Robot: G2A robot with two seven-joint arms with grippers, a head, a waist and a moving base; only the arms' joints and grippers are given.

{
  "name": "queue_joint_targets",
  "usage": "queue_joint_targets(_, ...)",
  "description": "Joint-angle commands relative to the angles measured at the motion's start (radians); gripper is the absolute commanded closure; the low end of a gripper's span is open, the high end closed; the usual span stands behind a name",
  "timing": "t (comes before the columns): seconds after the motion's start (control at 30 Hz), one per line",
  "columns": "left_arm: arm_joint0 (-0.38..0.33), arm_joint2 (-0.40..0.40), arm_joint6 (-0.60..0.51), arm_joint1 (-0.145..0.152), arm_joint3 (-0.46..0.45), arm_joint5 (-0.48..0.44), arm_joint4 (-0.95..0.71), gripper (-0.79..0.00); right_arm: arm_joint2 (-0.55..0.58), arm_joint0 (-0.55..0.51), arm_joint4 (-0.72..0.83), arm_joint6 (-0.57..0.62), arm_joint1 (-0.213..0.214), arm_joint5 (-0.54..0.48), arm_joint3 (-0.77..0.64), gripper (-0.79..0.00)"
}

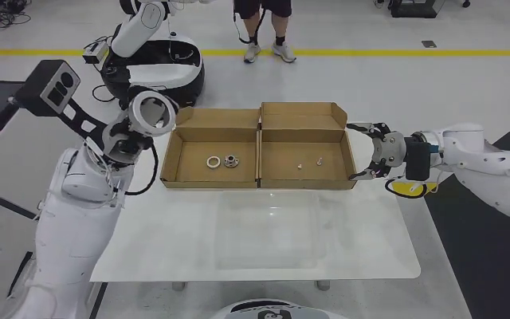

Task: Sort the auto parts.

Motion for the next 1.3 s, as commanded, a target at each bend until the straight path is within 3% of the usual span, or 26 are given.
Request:
queue_joint_targets(0.0,0.005,-0.005,-0.044,0.002,0.003,0.000,-0.010,0.000,0.000,0.000,0.000,0.000,0.000,0.000,0.000,-0.785)
queue_joint_targets(0.13,0.014,-0.016,-0.130,0.006,0.005,0.000,-0.022,0.000,0.000,0.000,0.000,0.000,0.000,0.000,0.000,-0.785)
queue_joint_targets(0.3,0.017,-0.023,-0.140,0.000,-0.025,0.000,-0.098,0.000,0.000,0.000,0.000,0.000,0.000,0.000,0.000,-0.785)
queue_joint_targets(0.5,0.027,-0.044,-0.148,-0.022,-0.060,0.000,-0.258,0.000,0.000,0.000,0.000,0.000,0.000,0.000,0.000,-0.785)
queue_joint_targets(0.73,0.042,-0.089,-0.269,-0.060,-0.062,0.000,-0.380,0.000,0.000,0.000,0.000,0.000,0.000,0.000,0.000,-0.785)
queue_joint_targets(1.03,0.039,-0.118,-0.495,-0.103,-0.008,0.000,-0.364,0.000,0.000,0.000,0.000,0.000,0.000,0.000,0.000,-0.785)
queue_joint_targets(1.27,0.032,-0.101,-0.500,-0.121,0.015,0.000,-0.297,0.000,0.000,0.000,0.000,0.000,0.000,0.000,0.000,-0.785)
